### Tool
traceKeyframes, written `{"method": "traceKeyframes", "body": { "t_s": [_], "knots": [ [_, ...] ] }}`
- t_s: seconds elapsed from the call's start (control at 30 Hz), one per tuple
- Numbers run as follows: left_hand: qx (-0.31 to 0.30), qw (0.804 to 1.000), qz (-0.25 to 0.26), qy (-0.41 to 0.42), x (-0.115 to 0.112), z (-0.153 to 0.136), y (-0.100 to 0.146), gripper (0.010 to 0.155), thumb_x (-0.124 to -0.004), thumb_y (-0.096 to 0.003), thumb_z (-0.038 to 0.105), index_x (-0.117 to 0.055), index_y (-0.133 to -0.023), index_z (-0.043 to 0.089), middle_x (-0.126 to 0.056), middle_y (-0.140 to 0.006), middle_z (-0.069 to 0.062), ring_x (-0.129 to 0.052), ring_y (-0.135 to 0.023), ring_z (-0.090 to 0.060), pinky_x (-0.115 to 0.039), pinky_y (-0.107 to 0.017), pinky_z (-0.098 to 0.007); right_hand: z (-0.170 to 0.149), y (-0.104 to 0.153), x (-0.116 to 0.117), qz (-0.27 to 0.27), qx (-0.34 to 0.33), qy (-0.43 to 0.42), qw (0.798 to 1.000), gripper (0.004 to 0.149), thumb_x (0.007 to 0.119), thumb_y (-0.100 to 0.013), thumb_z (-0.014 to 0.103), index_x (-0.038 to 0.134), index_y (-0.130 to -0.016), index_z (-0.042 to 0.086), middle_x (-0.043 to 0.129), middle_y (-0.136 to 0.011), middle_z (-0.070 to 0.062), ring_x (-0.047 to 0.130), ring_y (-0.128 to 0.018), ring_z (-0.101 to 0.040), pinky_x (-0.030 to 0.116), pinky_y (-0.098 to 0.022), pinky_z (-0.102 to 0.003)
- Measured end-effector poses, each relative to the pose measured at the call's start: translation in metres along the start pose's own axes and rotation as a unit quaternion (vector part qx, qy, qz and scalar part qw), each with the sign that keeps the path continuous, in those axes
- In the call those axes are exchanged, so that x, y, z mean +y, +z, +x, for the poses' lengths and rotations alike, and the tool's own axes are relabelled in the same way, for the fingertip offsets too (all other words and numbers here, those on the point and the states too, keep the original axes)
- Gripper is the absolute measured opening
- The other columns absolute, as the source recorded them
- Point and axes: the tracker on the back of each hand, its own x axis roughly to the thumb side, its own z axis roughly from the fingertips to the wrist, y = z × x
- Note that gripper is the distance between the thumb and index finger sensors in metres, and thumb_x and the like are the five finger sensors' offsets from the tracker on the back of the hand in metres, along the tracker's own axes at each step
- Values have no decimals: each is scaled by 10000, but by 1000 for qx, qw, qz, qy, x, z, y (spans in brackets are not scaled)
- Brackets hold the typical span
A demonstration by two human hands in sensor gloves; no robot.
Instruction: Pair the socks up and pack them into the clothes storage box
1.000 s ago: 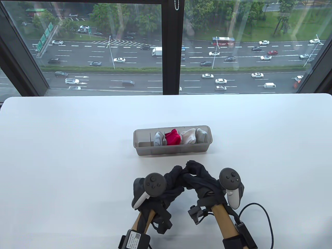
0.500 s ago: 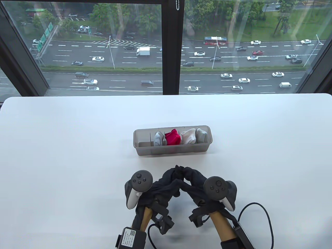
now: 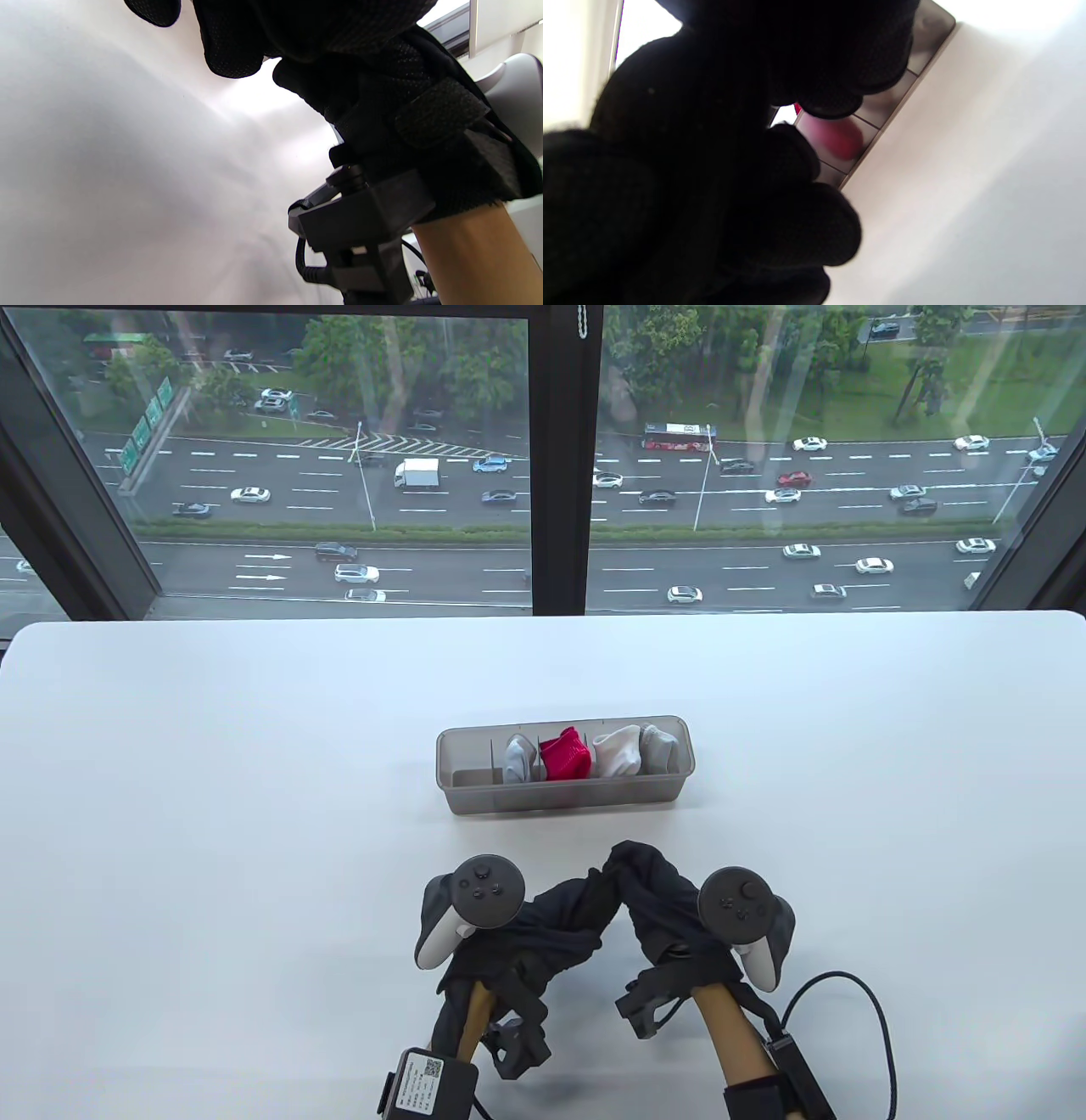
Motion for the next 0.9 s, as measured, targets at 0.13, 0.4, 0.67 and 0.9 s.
{"method": "traceKeyframes", "body": {
  "t_s": [0.13, 0.4, 0.67, 0.9],
  "knots": [
    [-3, 998, -14, 59, 6, -3, 3, 657, -636, -554, 499, -513, -1107, 167, -660, -1130, -113, -729, -1049, -360, -508, -810, -629, -6, -5, 1, 33, 16, -118, 992, 407, 703, -576, 316, 660, -963, 196, 867, -864, -91, 937, -751, -239, 816, -626, -405],
    [18, 954, 266, -140, 12, 6, 18, 622, -598, -547, 466, -457, -1132, 310, -640, -1142, -108, -705, -1051, -359, -460, -824, -619, -11, -6, 4, 49, 49, -168, 983, 412, 724, -591, 331, 679, -952, 138, 905, -800, -116, 971, -693, -249, 836, -591, -425],
    [24, 942, 223, -250, 2, 17, 15, 671, -709, -482, 500, -478, -1057, 241, -707, -1031, -62, -805, -918, -299, -498, -824, -597, 11, 2, 19, 110, -16, -127, 986, 437, 703, -596, 352, 607, -988, 186, 820, -877, -63, 806, -865, -293, 662, -747, -477],
    [-15, 967, 245, -69, 9, 10, 17, 666, -711, -509, 493, -494, -1055, 179, -957, -755, 3, -1041, -665, -224, -665, -766, -532, 12, 1, 2, 12, -35, -79, 996, 503, 743, -583, 296, 561, -1046, 225, 808, -891, -68, 811, -852, -286, 672, -734, -496]
  ]
}}
